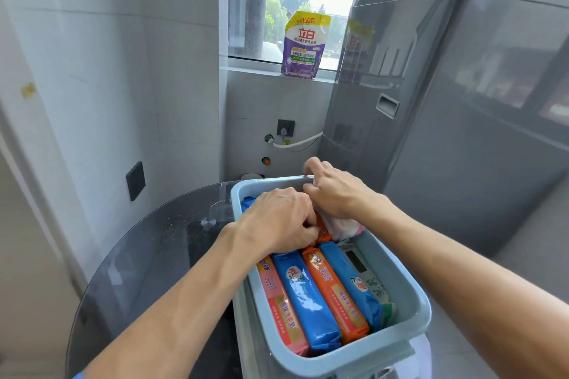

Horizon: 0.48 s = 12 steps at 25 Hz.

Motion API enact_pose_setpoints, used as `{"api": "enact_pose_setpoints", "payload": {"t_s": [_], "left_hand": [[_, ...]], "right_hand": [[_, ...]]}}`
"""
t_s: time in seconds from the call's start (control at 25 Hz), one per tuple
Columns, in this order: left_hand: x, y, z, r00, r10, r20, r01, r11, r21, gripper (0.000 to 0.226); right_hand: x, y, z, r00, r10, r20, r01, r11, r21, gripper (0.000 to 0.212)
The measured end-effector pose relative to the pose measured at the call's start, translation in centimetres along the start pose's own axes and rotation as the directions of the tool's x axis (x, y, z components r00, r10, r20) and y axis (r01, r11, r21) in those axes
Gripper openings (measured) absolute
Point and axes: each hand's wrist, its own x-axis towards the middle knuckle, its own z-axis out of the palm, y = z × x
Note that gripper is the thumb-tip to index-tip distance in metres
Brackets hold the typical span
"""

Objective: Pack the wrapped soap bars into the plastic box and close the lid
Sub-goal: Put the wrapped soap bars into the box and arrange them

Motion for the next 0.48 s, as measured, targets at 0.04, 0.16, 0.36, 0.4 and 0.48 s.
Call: {"api": "enact_pose_setpoints", "payload": {"t_s": [0.04, 0.16, 0.36, 0.4, 0.48], "left_hand": [[0.0, -0.1, 0.0, 1.0, -0.005, -0.008, 0.005, 1.0, -0.003, 0.025], [0.2, -0.5, 0.1, 1.0, -0.01, -0.013, 0.01, 1.0, -0.023, 0.026], [0.6, -1.0, 0.5, 1.0, 0.003, -0.006, -0.003, 1.0, -0.015, 0.03], [0.7, -1.0, 0.6, 1.0, 0.008, -0.008, -0.008, 1.0, -0.008, 0.03], [0.8, -0.9, 0.7, 1.0, 0.02, -0.002, -0.02, 1.0, 0.008, 0.031]], "right_hand": [[0.2, 0.0, 0.1, 1.0, -0.026, -0.001, 0.026, 0.999, 0.043, 0.036], [2.2, -0.3, -0.2, 0.999, 0.029, 0.016, -0.031, 0.988, 0.151, 0.052], [4.9, -0.2, 0.4, 0.999, 0.036, 0.033, -0.04, 0.989, 0.143, 0.069], [5.0, 0.0, 0.6, 0.999, 0.03, 0.015, -0.032, 0.992, 0.124, 0.069], [5.3, 0.1, 1.1, 0.998, 0.034, -0.047, -0.029, 0.996, 0.09, 0.069]]}}
